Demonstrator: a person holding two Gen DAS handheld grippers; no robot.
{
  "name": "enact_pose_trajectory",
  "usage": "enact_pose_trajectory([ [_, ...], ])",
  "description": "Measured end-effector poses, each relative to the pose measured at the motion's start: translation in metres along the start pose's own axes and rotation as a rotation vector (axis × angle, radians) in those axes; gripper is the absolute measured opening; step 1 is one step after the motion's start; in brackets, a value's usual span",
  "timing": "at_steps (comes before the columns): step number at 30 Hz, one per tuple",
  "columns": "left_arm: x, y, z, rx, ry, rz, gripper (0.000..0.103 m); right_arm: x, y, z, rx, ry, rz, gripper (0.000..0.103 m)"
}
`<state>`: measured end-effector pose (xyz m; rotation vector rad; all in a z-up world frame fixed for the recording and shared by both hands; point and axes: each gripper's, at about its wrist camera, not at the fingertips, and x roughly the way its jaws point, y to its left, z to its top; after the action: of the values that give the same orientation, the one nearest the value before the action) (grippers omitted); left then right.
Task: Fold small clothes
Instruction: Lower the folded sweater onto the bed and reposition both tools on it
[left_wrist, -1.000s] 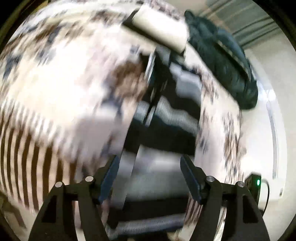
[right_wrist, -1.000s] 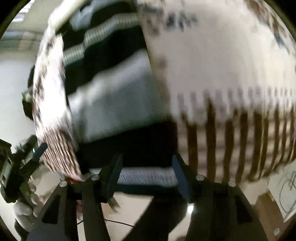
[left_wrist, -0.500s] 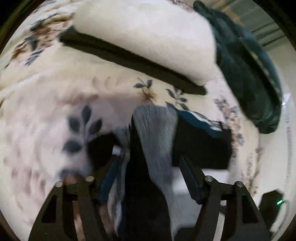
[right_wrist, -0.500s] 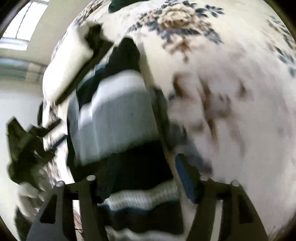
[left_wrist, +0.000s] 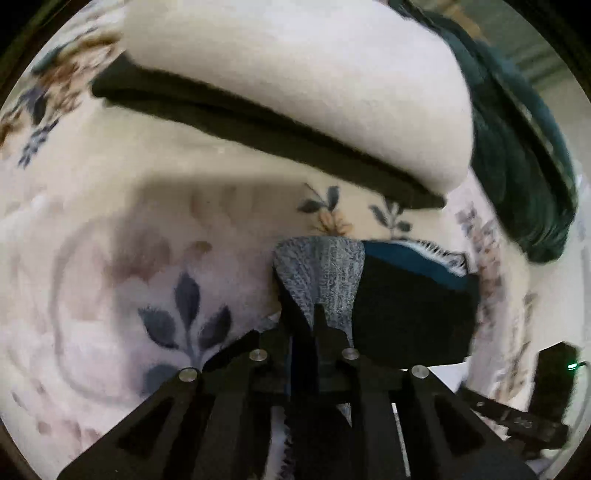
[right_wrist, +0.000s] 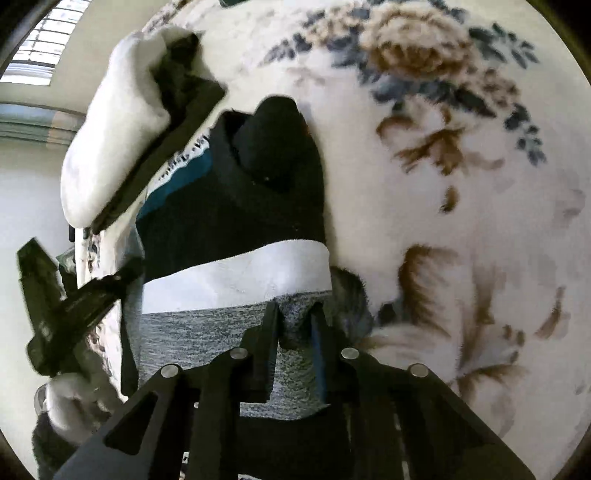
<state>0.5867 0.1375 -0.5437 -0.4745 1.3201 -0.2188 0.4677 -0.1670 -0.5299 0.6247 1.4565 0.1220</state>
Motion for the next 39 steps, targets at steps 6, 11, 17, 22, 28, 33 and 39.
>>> enact_pose_trajectory([
  [6, -0.060, 0.005, -0.057, -0.089, -0.084, -0.074, 0.055, -0.022, -0.016, -0.002, 0.016, 0.034, 0.065, 0.049],
  [11, -0.050, -0.003, -0.115, -0.073, -0.003, -0.066, 0.044, -0.013, -0.026, -0.021, 0.017, 0.113, 0.091, 0.049],
  [17, -0.046, 0.016, -0.125, -0.065, -0.083, 0.029, 0.011, -0.007, -0.013, -0.045, -0.098, 0.059, 0.032, 0.016],
  [22, -0.044, 0.020, -0.117, -0.060, -0.022, -0.021, 0.017, 0.008, -0.003, -0.039, -0.127, 0.097, -0.025, 0.018],
  [28, -0.056, 0.022, -0.093, -0.116, -0.065, -0.065, 0.065, -0.011, -0.003, -0.024, -0.117, 0.093, 0.012, 0.045],
  [33, -0.025, 0.022, -0.067, -0.172, -0.056, -0.111, 0.062, -0.003, -0.016, -0.018, -0.061, 0.087, 0.011, 0.045],
  [39, -0.023, 0.016, -0.060, -0.067, -0.128, 0.000, 0.011, -0.003, -0.016, -0.024, -0.073, 0.000, -0.020, 0.045],
])
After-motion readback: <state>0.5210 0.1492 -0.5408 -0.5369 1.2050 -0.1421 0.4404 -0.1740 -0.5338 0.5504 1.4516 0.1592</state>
